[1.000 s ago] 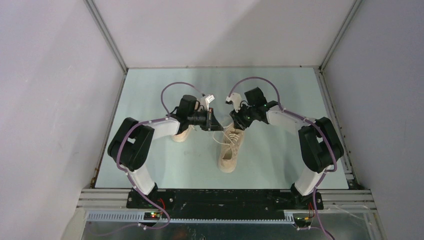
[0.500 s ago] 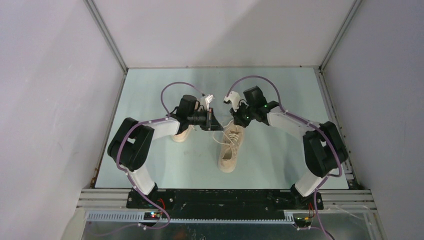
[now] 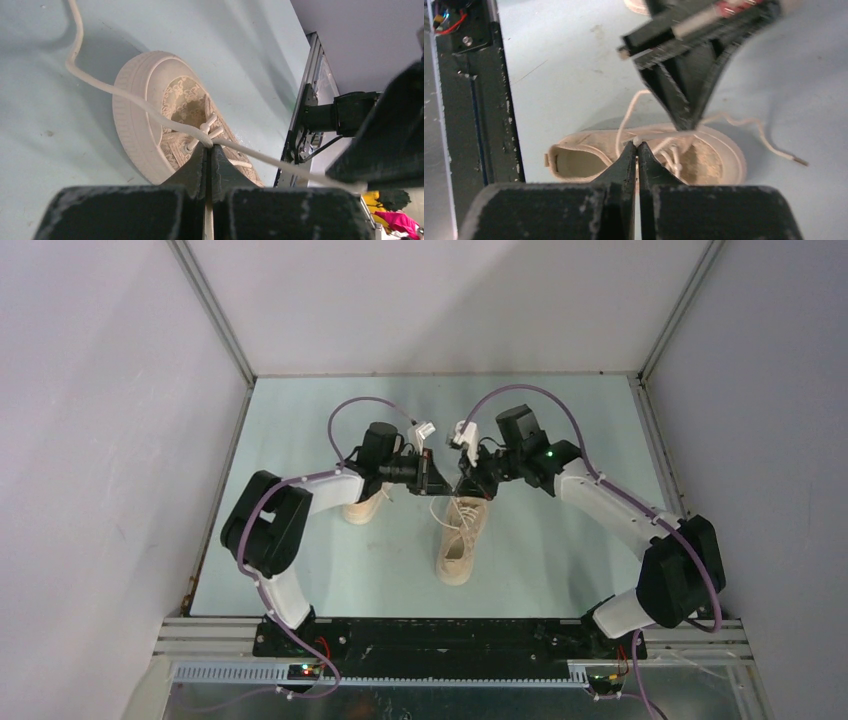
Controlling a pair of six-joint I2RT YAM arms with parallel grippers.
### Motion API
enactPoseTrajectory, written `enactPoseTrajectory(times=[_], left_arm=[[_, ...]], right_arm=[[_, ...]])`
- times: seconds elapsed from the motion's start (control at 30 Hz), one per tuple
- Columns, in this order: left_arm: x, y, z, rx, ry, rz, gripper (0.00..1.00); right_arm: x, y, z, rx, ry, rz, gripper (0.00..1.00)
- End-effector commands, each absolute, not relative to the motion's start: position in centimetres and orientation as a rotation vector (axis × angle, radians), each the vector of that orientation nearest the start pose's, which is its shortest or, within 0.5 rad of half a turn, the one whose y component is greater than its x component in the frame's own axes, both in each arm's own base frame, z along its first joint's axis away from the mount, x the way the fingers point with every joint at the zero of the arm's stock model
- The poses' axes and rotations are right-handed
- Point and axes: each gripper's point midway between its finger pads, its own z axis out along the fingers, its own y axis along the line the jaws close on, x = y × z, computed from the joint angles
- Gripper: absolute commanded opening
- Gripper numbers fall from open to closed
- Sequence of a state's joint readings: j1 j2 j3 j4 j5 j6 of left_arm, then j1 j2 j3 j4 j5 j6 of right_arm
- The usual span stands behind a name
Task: Tie the shoes
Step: Cross the shoelace with the shoelace.
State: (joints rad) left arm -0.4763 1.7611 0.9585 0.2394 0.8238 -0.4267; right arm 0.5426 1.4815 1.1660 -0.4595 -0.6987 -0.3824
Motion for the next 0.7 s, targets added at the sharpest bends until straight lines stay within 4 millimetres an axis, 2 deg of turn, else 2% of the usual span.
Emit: enactPoseTrajectory(times=[0.0,0.17,0.37,0.47,0.67], left_arm=[[31.3,-32.5,11.9,0.619,2.131,-1.419,0.0],[31.4,-32.5,11.6,0.624,2.143,-1.408,0.0],[31.4,-32.5,11.8,0.626,2.141,-1.414,0.0],[31.3,-32.5,11.9,0.63,2.139,-1.417,0.0],[31.1,-32.4,12.4,0.643,2.128,-1.418,0.0]], right_arm=[[26.0,30.0,18.1,-1.459,1.769,0.845,0.0],[26.1,30.8,16.7,-1.569,1.729,0.709,0.0],[26.8,31.0,15.3,-1.68,1.678,0.495,0.0],[26.4,31.6,14.5,-1.768,1.622,0.402,0.0],[27.0,31.8,12.6,-1.967,1.442,0.061,0.0]])
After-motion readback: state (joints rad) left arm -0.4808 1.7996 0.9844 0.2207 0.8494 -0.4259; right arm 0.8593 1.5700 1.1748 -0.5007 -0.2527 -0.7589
